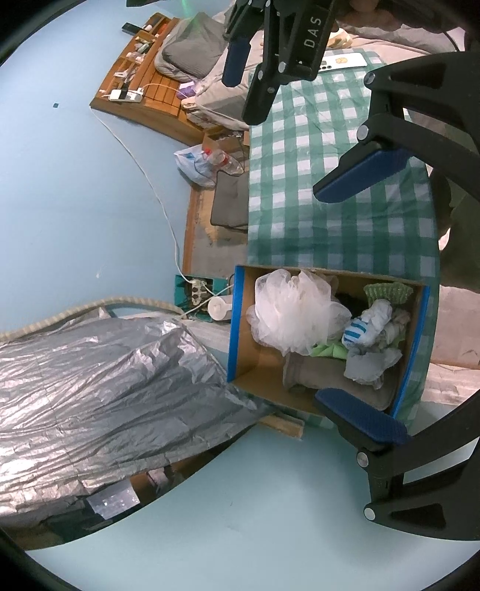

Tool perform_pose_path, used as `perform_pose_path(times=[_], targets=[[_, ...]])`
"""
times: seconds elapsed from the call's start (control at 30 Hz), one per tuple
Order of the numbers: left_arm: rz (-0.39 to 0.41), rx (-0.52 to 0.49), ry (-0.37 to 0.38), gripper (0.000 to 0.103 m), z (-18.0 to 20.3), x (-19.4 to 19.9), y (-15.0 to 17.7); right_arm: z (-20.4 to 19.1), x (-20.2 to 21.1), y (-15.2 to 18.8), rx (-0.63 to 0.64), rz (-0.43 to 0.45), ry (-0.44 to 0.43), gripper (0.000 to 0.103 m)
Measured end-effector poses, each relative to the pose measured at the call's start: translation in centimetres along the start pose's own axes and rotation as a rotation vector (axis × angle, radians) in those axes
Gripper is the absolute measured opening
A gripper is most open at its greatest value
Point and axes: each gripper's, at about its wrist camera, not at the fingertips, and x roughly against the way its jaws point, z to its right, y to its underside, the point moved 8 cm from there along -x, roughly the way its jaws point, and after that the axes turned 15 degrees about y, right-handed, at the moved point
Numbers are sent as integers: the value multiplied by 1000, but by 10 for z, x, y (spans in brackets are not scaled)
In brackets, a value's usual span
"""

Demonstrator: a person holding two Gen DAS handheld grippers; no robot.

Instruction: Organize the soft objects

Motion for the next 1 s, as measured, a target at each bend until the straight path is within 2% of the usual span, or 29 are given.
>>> perform_pose_path(times=[1.0], targets=[[-7, 9, 1, 101, 4, -6, -1, 3, -3, -2, 1, -5, -5, 74]])
